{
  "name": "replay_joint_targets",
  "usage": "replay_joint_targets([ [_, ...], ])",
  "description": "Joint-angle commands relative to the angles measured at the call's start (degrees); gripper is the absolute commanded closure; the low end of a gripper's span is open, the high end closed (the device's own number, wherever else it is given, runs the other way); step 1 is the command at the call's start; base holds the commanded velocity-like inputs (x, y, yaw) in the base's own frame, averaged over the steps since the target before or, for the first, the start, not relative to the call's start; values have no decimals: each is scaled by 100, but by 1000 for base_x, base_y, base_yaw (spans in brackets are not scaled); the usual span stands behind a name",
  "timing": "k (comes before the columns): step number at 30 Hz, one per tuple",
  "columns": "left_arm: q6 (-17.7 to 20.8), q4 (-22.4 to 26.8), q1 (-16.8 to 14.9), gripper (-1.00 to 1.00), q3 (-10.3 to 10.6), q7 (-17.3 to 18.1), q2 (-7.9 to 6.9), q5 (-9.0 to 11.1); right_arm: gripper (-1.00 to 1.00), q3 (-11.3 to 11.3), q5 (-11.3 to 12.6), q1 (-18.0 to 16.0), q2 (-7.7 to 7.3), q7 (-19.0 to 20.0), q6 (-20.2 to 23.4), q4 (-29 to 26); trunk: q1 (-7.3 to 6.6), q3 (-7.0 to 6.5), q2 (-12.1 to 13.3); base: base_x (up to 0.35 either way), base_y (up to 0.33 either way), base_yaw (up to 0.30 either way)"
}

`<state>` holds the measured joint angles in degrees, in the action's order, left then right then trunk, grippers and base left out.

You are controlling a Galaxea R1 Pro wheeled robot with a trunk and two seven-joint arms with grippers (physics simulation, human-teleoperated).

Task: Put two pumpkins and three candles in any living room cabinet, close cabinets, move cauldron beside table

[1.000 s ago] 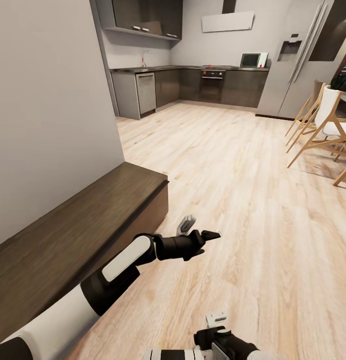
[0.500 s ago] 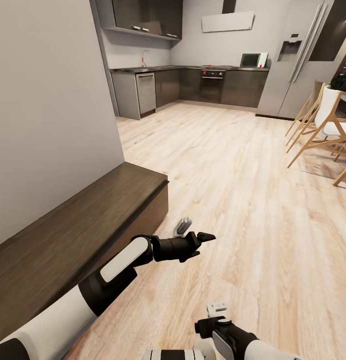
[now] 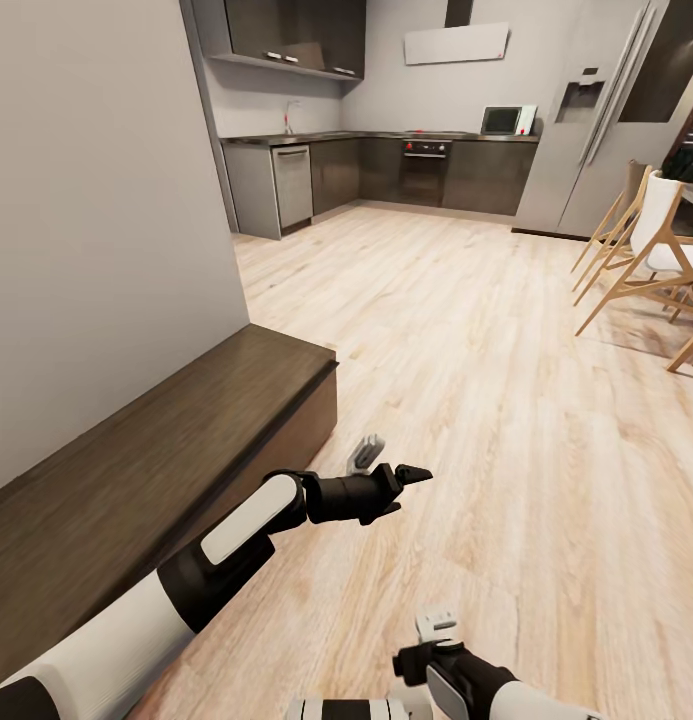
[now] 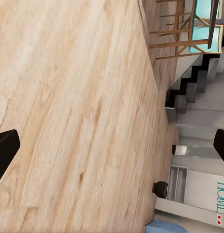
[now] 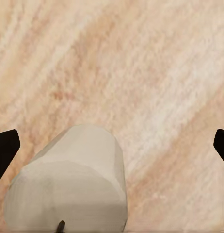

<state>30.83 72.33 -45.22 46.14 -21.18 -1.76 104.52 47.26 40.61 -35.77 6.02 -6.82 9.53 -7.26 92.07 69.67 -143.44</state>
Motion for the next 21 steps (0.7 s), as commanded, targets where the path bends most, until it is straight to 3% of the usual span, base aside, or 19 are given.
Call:
replay_joint_targets([
  [1,-4,0,2,-100,0,0,0,4,-100,-3,0,0,-2,3,30,1,0,0,0,0,0,0],
  [15,-16,-113,5,-100,0,6,5,10,-100,-15,-18,0,-46,49,19,-21,0,0,0,-2,0,0],
  [21,-16,-122,5,-100,-3,7,3,3,-100,-15,-18,0,-48,49,14,-21,0,0,0,-219,0,0],
])
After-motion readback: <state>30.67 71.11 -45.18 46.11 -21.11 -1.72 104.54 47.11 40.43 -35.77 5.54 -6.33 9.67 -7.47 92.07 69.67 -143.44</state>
